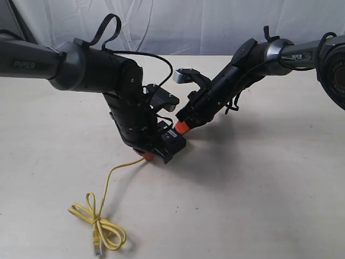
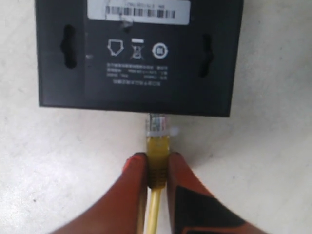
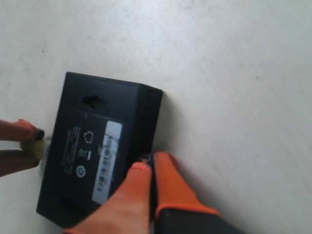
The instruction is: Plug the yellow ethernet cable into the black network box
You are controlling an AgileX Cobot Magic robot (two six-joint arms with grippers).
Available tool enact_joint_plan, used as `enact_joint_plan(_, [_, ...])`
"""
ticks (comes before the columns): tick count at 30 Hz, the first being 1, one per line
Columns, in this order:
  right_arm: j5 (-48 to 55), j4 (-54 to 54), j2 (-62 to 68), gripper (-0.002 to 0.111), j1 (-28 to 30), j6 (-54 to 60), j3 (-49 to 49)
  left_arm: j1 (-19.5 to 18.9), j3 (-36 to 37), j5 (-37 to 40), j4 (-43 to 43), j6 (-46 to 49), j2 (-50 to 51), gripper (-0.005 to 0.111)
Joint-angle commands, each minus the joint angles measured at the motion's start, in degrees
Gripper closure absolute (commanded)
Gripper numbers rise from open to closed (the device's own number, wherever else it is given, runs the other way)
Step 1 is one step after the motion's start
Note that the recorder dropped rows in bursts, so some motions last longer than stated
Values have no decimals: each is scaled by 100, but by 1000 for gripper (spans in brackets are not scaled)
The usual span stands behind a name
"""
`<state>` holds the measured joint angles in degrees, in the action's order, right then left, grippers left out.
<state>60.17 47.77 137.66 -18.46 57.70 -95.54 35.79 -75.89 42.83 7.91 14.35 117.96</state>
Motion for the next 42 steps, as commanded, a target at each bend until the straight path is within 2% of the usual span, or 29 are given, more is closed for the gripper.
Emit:
enact_joint_plan(1, [68, -379, 90, 109, -37, 14, 37, -19, -22, -97, 12, -29, -114, 107])
enact_joint_plan(30, [13, -425, 90, 109, -37, 14, 37, -19, -22, -100, 228, 36, -3, 107])
enact_joint_plan(42, [94, -425, 90, 109, -37, 14, 37, -19, -22, -539, 361, 66, 5, 107])
